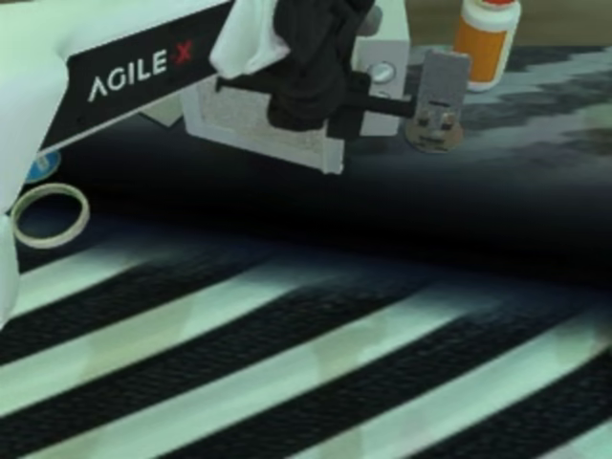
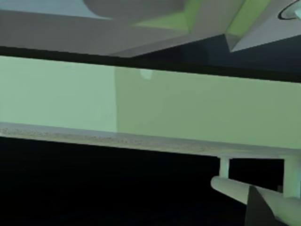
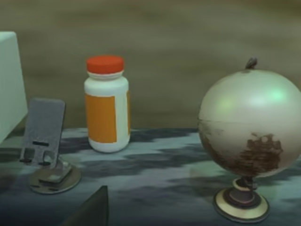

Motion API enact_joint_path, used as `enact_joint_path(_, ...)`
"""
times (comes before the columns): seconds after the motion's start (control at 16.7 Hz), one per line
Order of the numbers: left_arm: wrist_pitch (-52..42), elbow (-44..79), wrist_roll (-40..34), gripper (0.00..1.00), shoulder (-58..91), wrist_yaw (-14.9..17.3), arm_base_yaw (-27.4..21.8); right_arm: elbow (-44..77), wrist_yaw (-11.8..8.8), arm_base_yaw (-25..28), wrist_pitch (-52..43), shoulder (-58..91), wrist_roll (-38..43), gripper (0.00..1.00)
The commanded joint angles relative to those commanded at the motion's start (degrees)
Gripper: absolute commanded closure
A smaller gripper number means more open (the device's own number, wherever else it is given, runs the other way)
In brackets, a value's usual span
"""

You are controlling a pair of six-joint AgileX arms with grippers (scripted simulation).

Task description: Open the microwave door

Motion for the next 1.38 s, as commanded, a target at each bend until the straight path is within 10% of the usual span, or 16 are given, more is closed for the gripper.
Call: enact_joint_path(1.38, 2.06, -4.34, 3.33, 1.00, -2.82, 1.80, 0.58, 0.00, 0.00, 0.00, 0.00, 0.00, 0.00, 0.00)
